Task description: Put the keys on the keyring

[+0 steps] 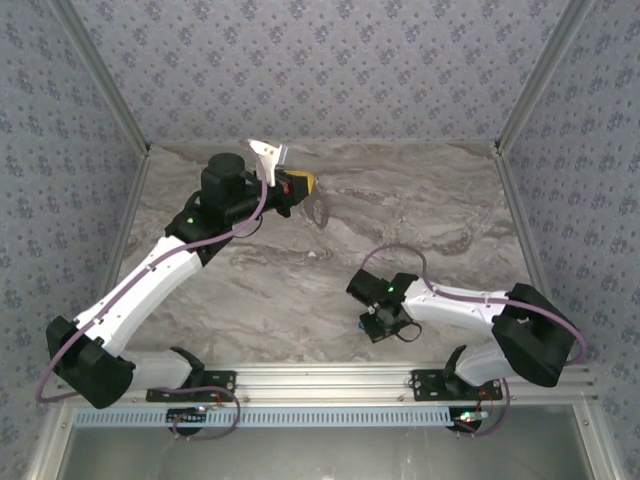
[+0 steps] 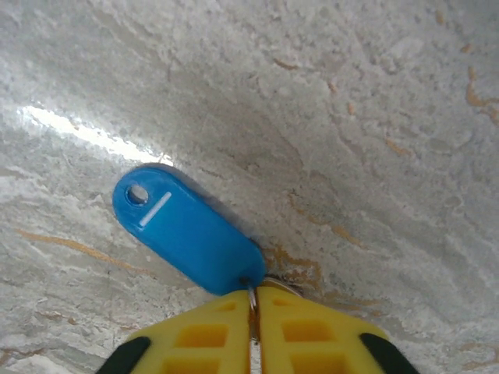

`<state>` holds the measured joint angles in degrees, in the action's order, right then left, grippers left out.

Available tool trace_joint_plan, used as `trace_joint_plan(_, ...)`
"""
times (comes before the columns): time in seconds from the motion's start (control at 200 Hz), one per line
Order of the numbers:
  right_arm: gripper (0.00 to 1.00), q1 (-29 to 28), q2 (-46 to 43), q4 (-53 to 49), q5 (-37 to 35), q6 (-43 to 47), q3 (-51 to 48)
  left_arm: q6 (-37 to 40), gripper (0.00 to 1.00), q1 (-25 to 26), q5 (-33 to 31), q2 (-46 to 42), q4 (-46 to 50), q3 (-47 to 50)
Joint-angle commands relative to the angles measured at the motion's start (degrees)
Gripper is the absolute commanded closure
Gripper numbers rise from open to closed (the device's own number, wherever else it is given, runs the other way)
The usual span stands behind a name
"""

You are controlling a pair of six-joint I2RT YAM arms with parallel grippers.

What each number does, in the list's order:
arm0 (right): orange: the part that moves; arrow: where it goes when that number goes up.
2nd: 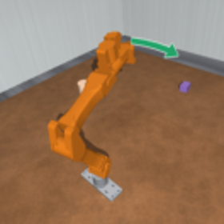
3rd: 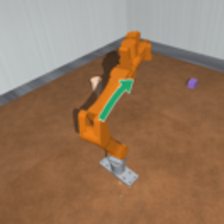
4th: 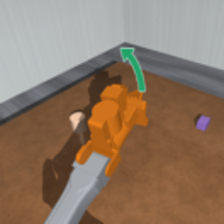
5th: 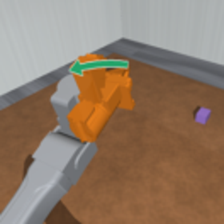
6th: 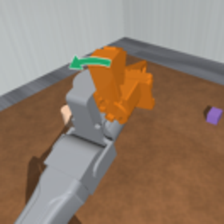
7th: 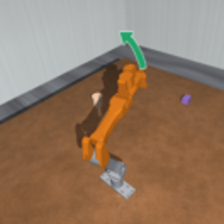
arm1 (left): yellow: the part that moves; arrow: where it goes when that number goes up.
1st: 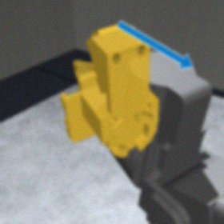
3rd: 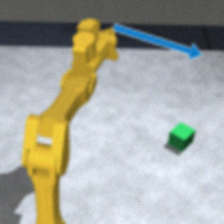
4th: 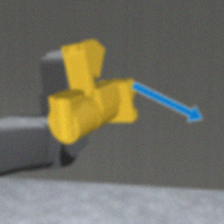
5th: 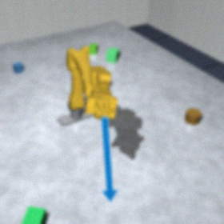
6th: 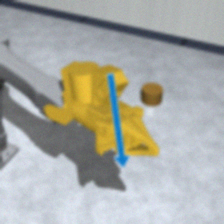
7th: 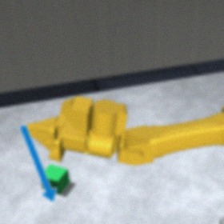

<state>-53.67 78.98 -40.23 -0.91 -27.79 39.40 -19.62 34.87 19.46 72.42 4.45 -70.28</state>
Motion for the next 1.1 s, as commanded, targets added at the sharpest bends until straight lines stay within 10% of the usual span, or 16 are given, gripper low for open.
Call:
trace_joint_plan(0.0, 0.90, -0.5, 0.3, -2.4, -0.3, 0.2, 2.2, -0.8, 1.00, -0.2, 0.4, -0.8, -2.4, -0.6)
trace_joint_plan(0.535, 0.76, 0.0, 0.1, -2.8, 1.1, 1.0, 2.7, -0.5, 1.00, -0.2, 1.3, -1.4, -2.1, -0.2)
trace_joint_plan(1.094, 0.84, 0.1, 0.2, -0.7, 2.6, 0.1, 1.2, -0.4, 1.00, -0.1, 1.2, -2.8, -2.0, 0.8)
